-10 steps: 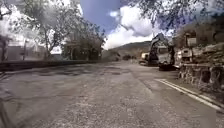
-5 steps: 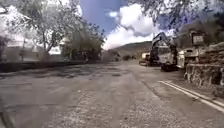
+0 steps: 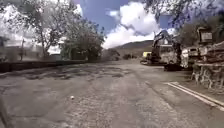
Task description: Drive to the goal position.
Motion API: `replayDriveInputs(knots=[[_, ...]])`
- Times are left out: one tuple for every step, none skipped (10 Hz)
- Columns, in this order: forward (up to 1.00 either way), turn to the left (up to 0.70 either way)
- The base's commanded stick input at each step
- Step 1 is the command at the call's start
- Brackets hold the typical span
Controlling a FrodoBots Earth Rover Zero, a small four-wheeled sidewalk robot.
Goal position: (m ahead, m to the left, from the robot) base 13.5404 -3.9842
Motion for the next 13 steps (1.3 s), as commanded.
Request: replayDriveInputs(knots=[[0.70,0.00],[0.70,0.00],[0.70,0.00],[0.70,0.00],[0.70,0.00],[0.70,0.00],[0.70,0.00],[0.70,0.00],[0.70,0.00],[0.70,0.00],[0.70,0.00],[0.70,0.00],[0.70,0.00]])
